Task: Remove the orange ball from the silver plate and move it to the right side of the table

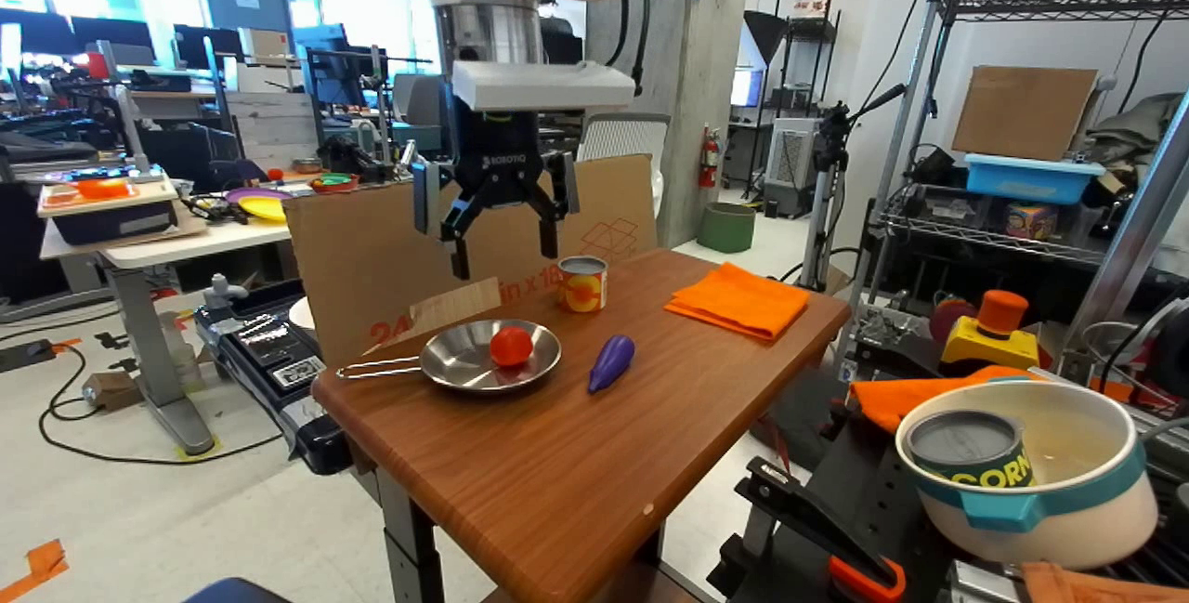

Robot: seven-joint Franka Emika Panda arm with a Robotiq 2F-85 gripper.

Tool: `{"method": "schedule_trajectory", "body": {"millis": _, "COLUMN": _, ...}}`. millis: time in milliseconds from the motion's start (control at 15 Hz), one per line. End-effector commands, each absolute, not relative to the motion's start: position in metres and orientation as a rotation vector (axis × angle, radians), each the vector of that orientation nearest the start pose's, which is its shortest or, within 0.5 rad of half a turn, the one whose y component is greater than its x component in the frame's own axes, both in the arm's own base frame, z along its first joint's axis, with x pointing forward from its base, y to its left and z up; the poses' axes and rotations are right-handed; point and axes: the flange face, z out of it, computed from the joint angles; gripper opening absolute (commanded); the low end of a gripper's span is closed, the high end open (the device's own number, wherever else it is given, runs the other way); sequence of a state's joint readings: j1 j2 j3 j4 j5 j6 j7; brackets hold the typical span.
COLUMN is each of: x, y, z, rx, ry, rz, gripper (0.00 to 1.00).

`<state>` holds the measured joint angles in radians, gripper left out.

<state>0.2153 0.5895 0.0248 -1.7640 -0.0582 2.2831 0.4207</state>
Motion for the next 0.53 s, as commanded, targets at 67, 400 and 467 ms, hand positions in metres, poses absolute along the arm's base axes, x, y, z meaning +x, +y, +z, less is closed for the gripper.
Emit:
{"method": "schedule_trajectory", "body": {"millis": 67, "x": 0.656, "y": 0.157, "z": 0.196, "rx": -3.241, "ry": 0.234, "rz": 0.159, "gripper": 1.00}}
{"method": "schedule_trajectory", "body": {"millis": 400, "x": 0.663, "y": 0.162, "z": 0.165, "rx": -3.269, "ry": 0.232, "rz": 0.261, "gripper": 1.00}}
{"method": "schedule_trajectory", "body": {"millis": 467, "x": 0.664, "y": 0.163, "z": 0.160, "rx": -3.273, "ry": 0.232, "rz": 0.287, "gripper": 1.00}}
